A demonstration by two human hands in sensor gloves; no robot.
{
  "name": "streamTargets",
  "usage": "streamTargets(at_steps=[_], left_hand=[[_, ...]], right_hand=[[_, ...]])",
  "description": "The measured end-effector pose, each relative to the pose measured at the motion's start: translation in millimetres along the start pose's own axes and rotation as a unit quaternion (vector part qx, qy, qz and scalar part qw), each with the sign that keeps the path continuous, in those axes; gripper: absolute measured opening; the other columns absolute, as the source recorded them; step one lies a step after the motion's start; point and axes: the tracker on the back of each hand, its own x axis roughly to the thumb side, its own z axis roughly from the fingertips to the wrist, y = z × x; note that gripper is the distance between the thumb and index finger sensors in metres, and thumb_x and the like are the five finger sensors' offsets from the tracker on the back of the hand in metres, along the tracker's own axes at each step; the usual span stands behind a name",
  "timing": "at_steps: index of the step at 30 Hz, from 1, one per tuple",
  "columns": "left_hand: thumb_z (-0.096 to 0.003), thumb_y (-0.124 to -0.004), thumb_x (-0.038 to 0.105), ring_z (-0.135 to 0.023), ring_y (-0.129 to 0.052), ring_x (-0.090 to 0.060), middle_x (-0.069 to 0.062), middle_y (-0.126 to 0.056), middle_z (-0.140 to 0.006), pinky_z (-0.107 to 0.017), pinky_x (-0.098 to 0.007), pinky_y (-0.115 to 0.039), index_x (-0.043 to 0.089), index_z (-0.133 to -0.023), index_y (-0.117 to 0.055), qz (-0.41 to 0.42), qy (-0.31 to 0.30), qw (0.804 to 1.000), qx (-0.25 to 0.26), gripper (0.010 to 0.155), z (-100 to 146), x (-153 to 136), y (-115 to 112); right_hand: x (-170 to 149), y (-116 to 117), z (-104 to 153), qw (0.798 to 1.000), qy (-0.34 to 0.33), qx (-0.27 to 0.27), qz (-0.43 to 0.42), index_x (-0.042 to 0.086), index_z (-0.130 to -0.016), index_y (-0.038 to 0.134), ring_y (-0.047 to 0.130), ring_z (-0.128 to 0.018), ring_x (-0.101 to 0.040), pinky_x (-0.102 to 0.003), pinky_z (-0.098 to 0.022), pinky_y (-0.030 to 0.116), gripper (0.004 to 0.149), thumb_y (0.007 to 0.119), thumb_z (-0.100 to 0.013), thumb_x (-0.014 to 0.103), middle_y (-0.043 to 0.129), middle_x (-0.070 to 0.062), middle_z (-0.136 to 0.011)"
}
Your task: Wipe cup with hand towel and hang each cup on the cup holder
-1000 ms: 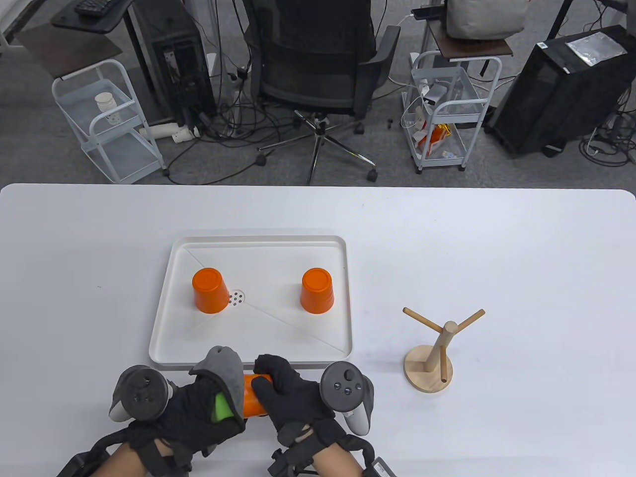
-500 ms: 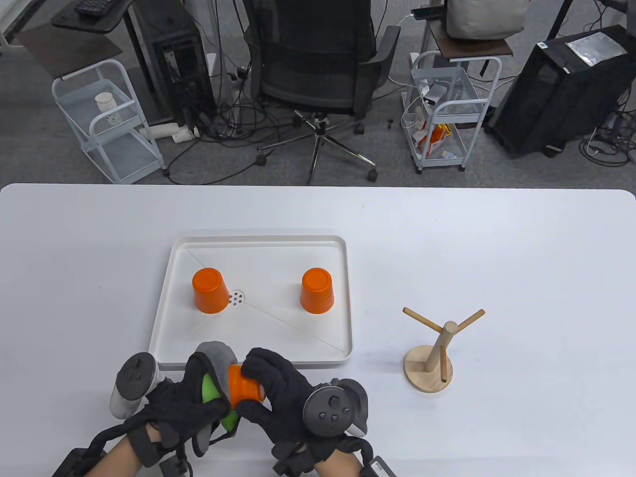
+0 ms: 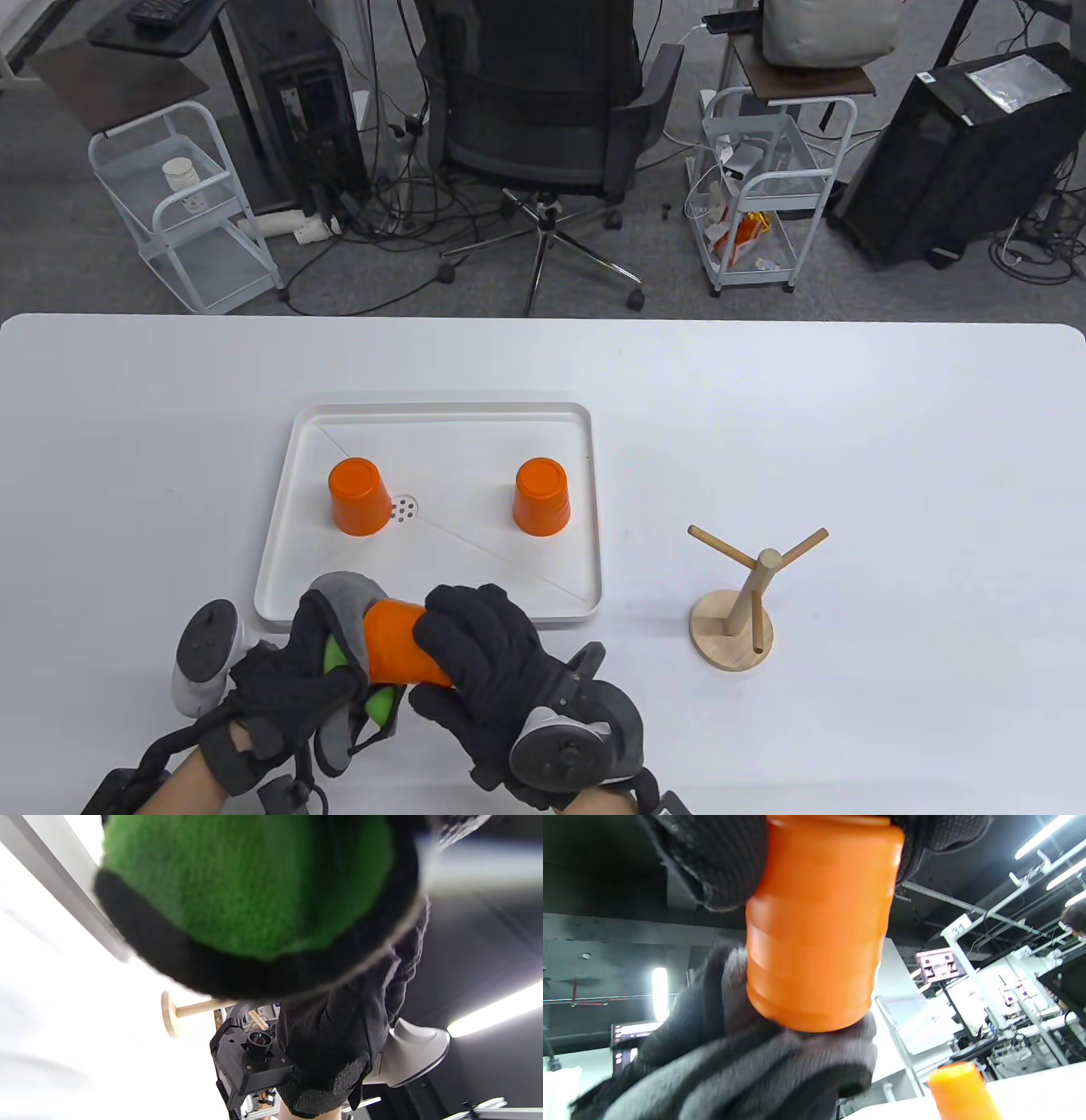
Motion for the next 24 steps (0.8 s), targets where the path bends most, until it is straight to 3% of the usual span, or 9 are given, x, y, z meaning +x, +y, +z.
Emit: streamTargets(at_steps=[13,18,24], left_hand=[[-0.0499,-0.07,0.064,-0.077,-0.087,-0.032,-0.006,-0.014,-0.115,-0.06,-0.057,-0.073,0.048,-0.101,-0.008,0.01,-0.003,1.0,0.001,0.081,0,0,1],[-0.05,-0.069,0.064,-0.077,-0.087,-0.032,-0.006,-0.014,-0.115,-0.06,-0.057,-0.073,0.047,-0.101,-0.008,0.013,0.0,1.0,0.003,0.081,0,0,1],[-0.0503,-0.069,0.064,-0.077,-0.087,-0.032,-0.006,-0.014,-0.115,-0.06,-0.058,-0.073,0.047,-0.101,-0.008,0.016,-0.002,1.0,0.0,0.081,-1,1,1]], right_hand=[[-6,-123,-8,0.99,0.107,-0.03,0.082,0.016,-0.105,0.048,0.066,-0.091,-0.05,-0.066,-0.073,0.052,0.064,0.068,-0.049,0.04,0.053,-0.02,-0.113],[-30,-167,-6,0.978,0.173,-0.042,0.114,0.017,-0.105,0.05,0.063,-0.092,-0.051,-0.067,-0.074,0.049,0.062,0.066,-0.05,0.038,0.054,-0.02,-0.113],[-64,-204,3,0.956,0.262,-0.064,0.113,0.018,-0.105,0.051,0.057,-0.094,-0.052,-0.067,-0.076,0.044,0.061,0.066,-0.049,0.036,0.052,-0.018,-0.115]])
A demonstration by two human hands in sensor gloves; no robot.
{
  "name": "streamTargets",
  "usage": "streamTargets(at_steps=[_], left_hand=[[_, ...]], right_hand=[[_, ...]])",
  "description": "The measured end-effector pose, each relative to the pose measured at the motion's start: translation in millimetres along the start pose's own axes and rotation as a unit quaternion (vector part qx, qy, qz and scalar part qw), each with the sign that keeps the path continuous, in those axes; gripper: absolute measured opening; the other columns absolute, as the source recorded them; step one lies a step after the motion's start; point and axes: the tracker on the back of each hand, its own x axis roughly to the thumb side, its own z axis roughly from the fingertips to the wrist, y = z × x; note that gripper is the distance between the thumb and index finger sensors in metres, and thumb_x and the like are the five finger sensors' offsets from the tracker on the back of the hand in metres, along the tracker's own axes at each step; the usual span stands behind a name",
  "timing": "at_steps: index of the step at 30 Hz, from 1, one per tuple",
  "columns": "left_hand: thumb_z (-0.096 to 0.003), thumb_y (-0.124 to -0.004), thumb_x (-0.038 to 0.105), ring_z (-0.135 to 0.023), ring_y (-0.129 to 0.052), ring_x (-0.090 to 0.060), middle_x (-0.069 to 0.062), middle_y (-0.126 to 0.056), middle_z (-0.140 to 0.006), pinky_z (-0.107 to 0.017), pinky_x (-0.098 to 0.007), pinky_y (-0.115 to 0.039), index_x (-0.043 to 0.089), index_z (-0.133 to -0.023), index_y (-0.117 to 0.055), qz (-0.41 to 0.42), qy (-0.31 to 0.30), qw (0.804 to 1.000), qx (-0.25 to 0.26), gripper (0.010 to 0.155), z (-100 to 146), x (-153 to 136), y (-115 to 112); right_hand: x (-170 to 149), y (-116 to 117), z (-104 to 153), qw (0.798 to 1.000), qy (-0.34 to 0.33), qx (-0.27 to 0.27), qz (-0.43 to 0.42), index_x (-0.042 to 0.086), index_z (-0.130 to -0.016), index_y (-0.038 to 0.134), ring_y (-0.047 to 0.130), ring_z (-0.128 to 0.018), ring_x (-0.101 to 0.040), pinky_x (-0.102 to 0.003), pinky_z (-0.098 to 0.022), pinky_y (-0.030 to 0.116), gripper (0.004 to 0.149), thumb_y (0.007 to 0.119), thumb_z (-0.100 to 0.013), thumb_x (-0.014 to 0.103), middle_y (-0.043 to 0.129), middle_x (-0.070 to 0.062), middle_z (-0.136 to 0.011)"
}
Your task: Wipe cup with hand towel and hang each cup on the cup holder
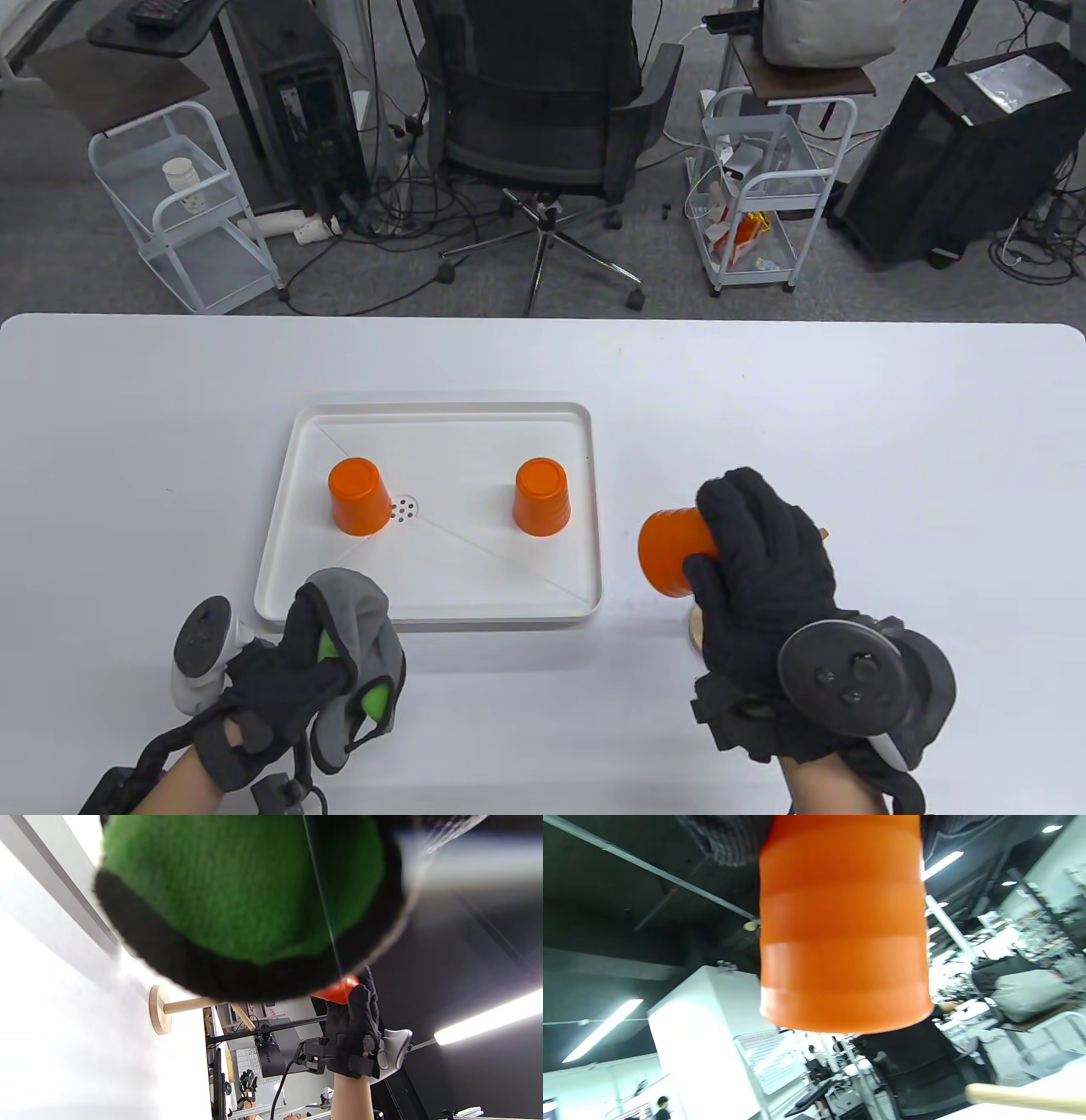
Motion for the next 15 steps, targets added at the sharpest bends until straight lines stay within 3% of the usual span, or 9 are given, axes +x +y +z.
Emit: streamTargets(at_steps=[9,15], left_hand=[[-0.0503,-0.068,0.064,-0.077,-0.087,-0.032,-0.007,-0.014,-0.115,-0.061,-0.058,-0.073,0.047,-0.101,-0.008,0.005,0.001,1.0,0.0,0.081,0,0,0],[-0.0504,-0.068,0.064,-0.077,-0.087,-0.032,-0.007,-0.014,-0.115,-0.061,-0.058,-0.073,0.047,-0.101,-0.008,0.007,0.006,1.0,-0.001,0.081,0,0,0]], right_hand=[[-68,-20,-19,0.987,0.16,-0.009,-0.016,0.02,-0.106,0.049,0.044,-0.099,-0.051,-0.066,-0.079,0.032,0.061,0.067,-0.05,0.033,0.045,-0.015,-0.117],[-104,-14,-24,0.97,0.238,-0.001,-0.041,0.021,-0.106,0.048,0.04,-0.101,-0.05,-0.065,-0.08,0.029,0.06,0.067,-0.05,0.032,0.041,-0.014,-0.119]])
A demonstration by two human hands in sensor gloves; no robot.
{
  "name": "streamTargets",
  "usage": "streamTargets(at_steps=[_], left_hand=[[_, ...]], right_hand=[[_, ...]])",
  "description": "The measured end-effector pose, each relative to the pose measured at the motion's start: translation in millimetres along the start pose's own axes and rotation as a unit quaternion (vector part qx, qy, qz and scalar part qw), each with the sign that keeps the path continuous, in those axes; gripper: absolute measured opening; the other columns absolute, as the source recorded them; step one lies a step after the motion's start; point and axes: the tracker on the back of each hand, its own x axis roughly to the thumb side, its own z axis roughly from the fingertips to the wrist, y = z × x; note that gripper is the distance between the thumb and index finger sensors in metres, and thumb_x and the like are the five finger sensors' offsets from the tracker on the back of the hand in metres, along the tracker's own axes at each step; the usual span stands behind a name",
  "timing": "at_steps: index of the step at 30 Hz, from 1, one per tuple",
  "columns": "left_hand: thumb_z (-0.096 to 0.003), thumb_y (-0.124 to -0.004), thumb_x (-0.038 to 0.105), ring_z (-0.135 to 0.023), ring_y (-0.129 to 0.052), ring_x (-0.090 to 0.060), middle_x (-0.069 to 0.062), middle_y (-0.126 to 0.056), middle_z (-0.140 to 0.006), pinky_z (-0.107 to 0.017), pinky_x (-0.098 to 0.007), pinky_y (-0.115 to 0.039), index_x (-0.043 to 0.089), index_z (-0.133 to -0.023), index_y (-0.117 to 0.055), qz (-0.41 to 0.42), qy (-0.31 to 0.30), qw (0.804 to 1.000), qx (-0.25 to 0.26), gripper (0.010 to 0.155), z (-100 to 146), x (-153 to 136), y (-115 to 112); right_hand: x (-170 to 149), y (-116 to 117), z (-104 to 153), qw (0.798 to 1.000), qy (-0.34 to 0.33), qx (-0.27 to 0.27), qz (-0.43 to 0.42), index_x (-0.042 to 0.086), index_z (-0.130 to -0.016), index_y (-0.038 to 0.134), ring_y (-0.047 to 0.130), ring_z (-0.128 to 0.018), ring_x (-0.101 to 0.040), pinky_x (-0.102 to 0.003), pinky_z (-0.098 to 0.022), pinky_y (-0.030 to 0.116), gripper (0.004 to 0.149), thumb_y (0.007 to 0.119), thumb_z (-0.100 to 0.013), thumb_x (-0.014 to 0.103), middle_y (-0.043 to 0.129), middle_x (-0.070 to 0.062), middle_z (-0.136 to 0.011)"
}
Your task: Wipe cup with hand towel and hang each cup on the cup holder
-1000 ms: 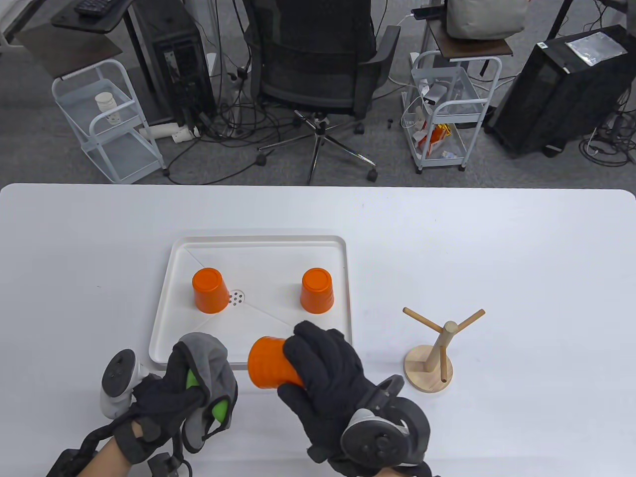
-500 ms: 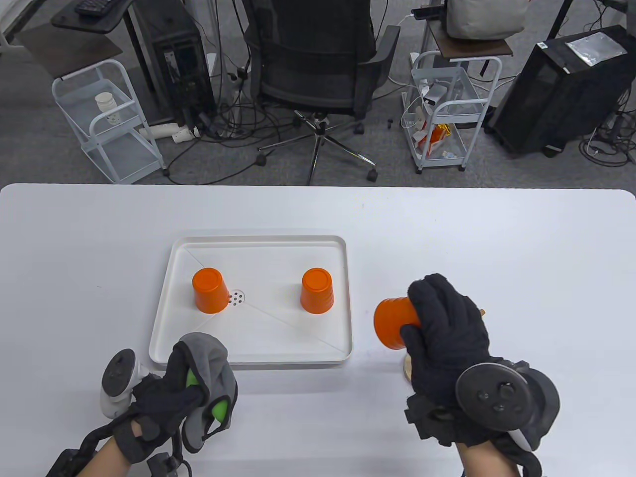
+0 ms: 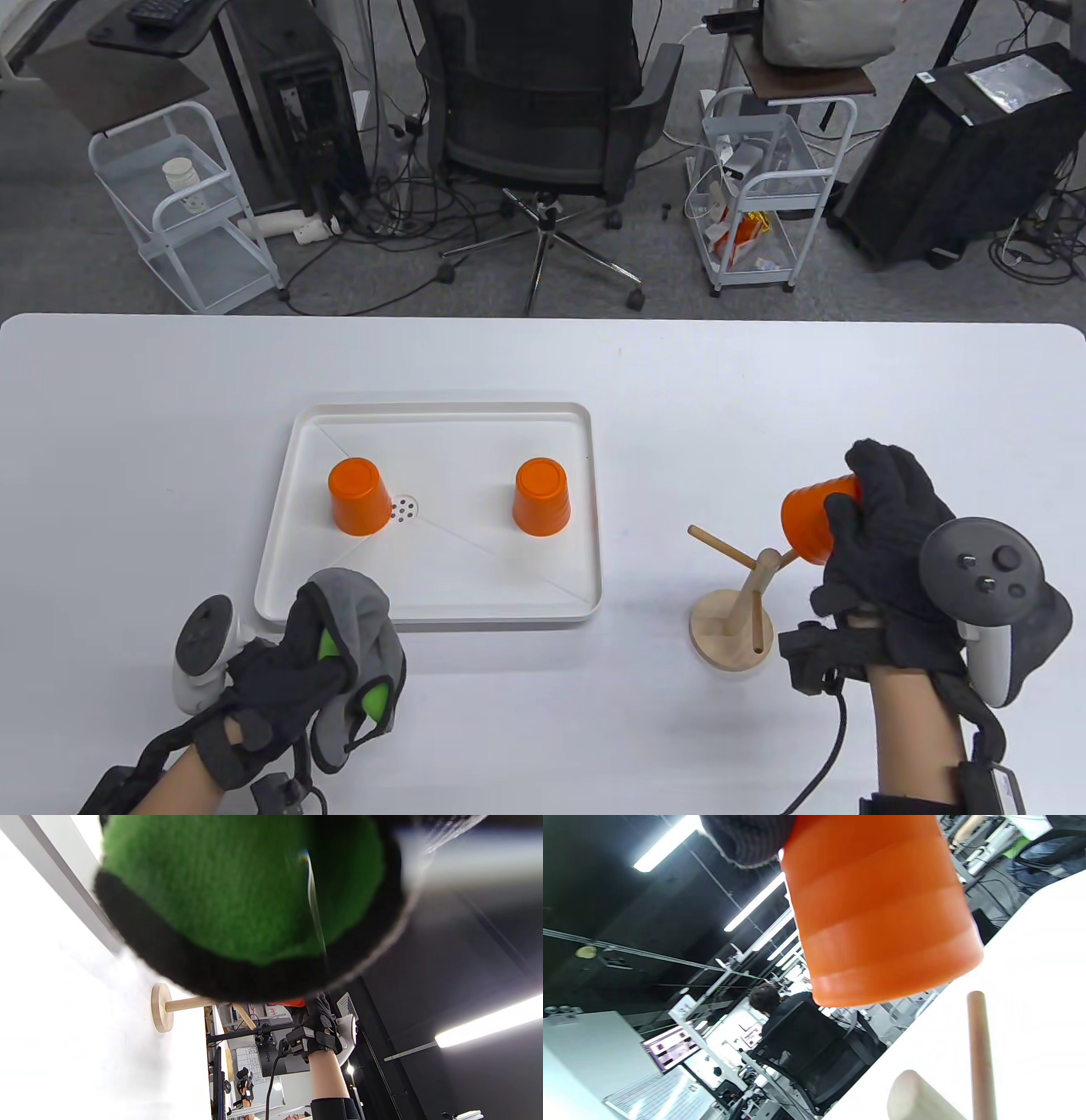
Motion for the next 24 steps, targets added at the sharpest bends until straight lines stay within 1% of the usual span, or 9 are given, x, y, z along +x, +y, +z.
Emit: streamTargets(at_steps=[3,4,7,14,24], left_hand=[[-0.0505,-0.068,0.064,-0.077,-0.087,-0.032,-0.007,-0.014,-0.115,-0.061,-0.058,-0.073,0.046,-0.101,-0.008,0.002,0.003,1.0,-0.001,0.081,0,0,0],[-0.0504,-0.068,0.064,-0.077,-0.087,-0.032,-0.007,-0.014,-0.115,-0.061,-0.058,-0.073,0.046,-0.101,-0.008,0.003,0.004,1.0,-0.001,0.081,0,0,-1],[-0.0504,-0.068,0.064,-0.077,-0.087,-0.033,-0.007,-0.014,-0.115,-0.061,-0.058,-0.072,0.046,-0.101,-0.008,0.004,0.007,1.0,-0.001,0.081,0,-1,-1],[-0.0505,-0.068,0.064,-0.077,-0.087,-0.033,-0.007,-0.014,-0.115,-0.061,-0.058,-0.072,0.046,-0.101,-0.009,0.006,0.009,1.0,0.0,0.08,0,-1,-1],[-0.0504,-0.068,0.064,-0.077,-0.086,-0.033,-0.007,-0.015,-0.115,-0.061,-0.059,-0.072,0.046,-0.101,-0.009,0.009,0.018,1.0,-0.001,0.08,-1,-2,-1]], right_hand=[[-13,6,-7,1.0,0.031,0.003,0.002,0.022,-0.106,0.05,0.041,-0.101,-0.051,-0.066,-0.08,0.029,0.059,0.066,-0.051,0.032,0.04,-0.014,-0.12],[-18,8,-9,0.999,0.039,0.003,0.0,0.022,-0.106,0.05,0.041,-0.101,-0.051,-0.066,-0.08,0.03,0.059,0.066,-0.051,0.032,0.042,-0.014,-0.119],[-28,14,-12,0.998,0.057,0.006,0.002,0.022,-0.106,0.051,0.042,-0.101,-0.052,-0.067,-0.08,0.031,0.058,0.066,-0.051,0.032,0.043,-0.015,-0.119],[-44,25,-15,0.997,0.081,0.017,0.01,0.022,-0.106,0.055,0.047,-0.099,-0.055,-0.068,-0.078,0.036,0.057,0.065,-0.051,0.032,0.045,-0.015,-0.119],[-61,37,-18,0.994,0.104,0.03,0.013,0.023,-0.104,0.06,0.059,-0.095,-0.058,-0.071,-0.074,0.046,0.055,0.064,-0.051,0.033,0.051,-0.017,-0.117]])
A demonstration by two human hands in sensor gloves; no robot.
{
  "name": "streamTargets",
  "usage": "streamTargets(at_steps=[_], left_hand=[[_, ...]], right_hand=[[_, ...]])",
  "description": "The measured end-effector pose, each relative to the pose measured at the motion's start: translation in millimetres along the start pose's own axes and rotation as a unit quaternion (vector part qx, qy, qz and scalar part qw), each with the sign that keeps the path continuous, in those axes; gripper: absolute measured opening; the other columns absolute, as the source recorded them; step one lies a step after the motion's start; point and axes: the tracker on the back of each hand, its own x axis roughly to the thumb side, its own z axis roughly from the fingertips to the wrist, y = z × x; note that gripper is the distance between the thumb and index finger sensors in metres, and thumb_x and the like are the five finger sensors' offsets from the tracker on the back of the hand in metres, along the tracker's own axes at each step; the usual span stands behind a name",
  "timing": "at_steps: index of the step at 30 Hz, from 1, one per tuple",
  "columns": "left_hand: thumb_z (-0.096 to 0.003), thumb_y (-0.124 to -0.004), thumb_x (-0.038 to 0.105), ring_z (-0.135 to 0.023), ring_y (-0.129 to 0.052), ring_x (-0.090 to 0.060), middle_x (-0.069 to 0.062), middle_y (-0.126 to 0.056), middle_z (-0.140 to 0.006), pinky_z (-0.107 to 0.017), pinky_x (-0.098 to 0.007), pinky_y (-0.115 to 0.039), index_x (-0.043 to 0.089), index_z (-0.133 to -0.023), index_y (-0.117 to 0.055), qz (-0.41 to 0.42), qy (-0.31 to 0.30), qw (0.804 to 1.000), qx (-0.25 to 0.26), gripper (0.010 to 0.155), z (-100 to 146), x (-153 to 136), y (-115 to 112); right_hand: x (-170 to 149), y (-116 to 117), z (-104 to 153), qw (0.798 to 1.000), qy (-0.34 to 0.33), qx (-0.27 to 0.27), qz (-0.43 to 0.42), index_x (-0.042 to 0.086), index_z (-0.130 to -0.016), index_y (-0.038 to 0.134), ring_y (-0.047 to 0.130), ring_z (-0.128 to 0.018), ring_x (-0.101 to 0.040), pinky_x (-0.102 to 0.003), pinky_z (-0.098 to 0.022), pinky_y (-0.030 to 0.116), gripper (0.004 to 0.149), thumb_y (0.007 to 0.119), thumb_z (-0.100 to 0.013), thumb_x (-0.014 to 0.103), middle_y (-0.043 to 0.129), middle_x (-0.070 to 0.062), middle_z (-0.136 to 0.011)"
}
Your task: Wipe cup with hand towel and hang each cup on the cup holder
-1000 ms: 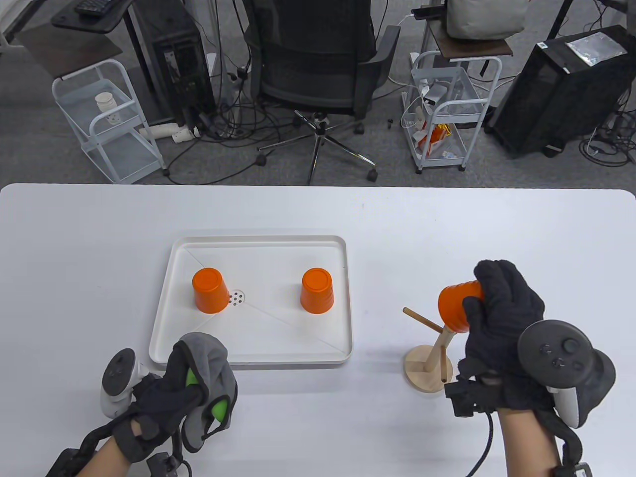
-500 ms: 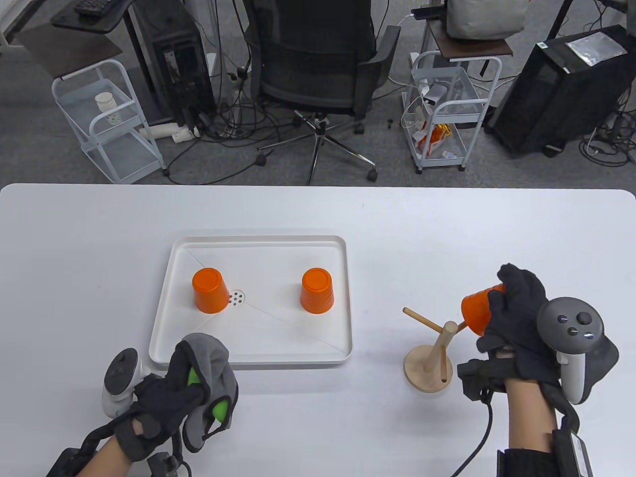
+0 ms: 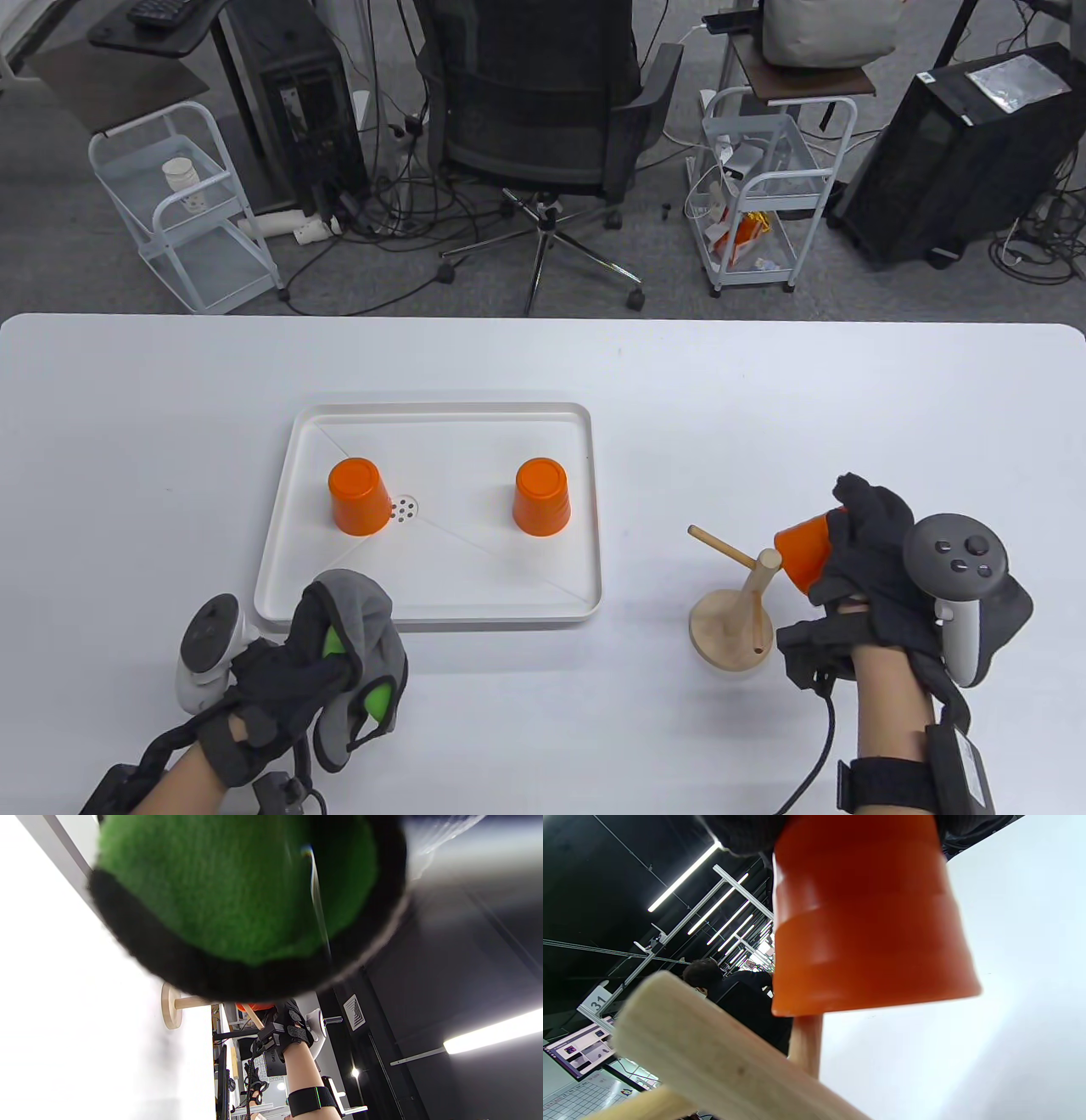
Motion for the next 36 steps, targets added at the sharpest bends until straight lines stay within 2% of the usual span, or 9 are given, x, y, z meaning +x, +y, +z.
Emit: streamTargets(at_steps=[14,21,24,27,31,36], left_hand=[[-0.0507,-0.068,0.063,-0.077,-0.086,-0.033,-0.007,-0.015,-0.115,-0.061,-0.059,-0.071,0.046,-0.102,-0.009,0.005,0.002,1.0,0.005,0.08,-1,0,1],[-0.0507,-0.068,0.063,-0.077,-0.086,-0.033,-0.006,-0.015,-0.115,-0.062,-0.059,-0.071,0.046,-0.102,-0.01,0.007,0.001,1.0,0.007,0.079,0,-1,2],[-0.0507,-0.068,0.063,-0.077,-0.086,-0.033,-0.006,-0.015,-0.115,-0.062,-0.059,-0.071,0.046,-0.102,-0.01,0.008,0.001,1.0,0.008,0.079,0,-1,2],[-0.0508,-0.068,0.063,-0.077,-0.086,-0.033,-0.006,-0.015,-0.115,-0.062,-0.059,-0.071,0.046,-0.102,-0.01,0.009,0.0,1.0,0.01,0.079,0,-1,2],[-0.0507,-0.068,0.063,-0.077,-0.086,-0.034,-0.006,-0.015,-0.115,-0.062,-0.059,-0.071,0.046,-0.102,-0.01,0.01,-0.002,1.0,0.012,0.079,0,0,3],[-0.0509,-0.068,0.063,-0.078,-0.086,-0.033,-0.006,-0.015,-0.115,-0.062,-0.059,-0.071,0.046,-0.102,-0.01,0.007,-0.005,1.0,0.012,0.079,1,0,4]], right_hand=[[-9,7,-7,1.0,0.026,0.013,0.004,0.024,-0.104,0.061,0.073,-0.09,-0.057,-0.071,-0.069,0.057,0.055,0.066,-0.051,0.037,0.055,-0.016,-0.116],[-13,7,-10,0.999,0.044,0.021,-0.007,0.02,-0.106,0.053,0.075,-0.088,-0.055,-0.069,-0.068,0.059,0.061,0.067,-0.05,0.04,0.053,-0.017,-0.116],[-14,6,-11,0.998,0.053,0.023,-0.008,0.02,-0.107,0.051,0.073,-0.089,-0.055,-0.07,-0.068,0.058,0.063,0.068,-0.05,0.041,0.052,-0.017,-0.116],[-11,2,-9,0.998,0.056,0.027,-0.009,0.02,-0.108,0.048,0.063,-0.095,-0.059,-0.071,-0.071,0.052,0.065,0.068,-0.05,0.043,0.049,-0.018,-0.117],[5,-8,2,1.0,0.028,0.004,-0.002,0.018,-0.108,0.046,0.051,-0.1,-0.058,-0.071,-0.074,0.042,0.069,0.069,-0.05,0.046,0.046,-0.02,-0.117],[51,-11,30,0.995,-0.079,-0.018,0.057,0.018,-0.108,0.042,0.044,-0.103,-0.056,-0.068,-0.076,0.039,0.075,0.071,-0.048,0.051,0.044,-0.019,-0.117]])
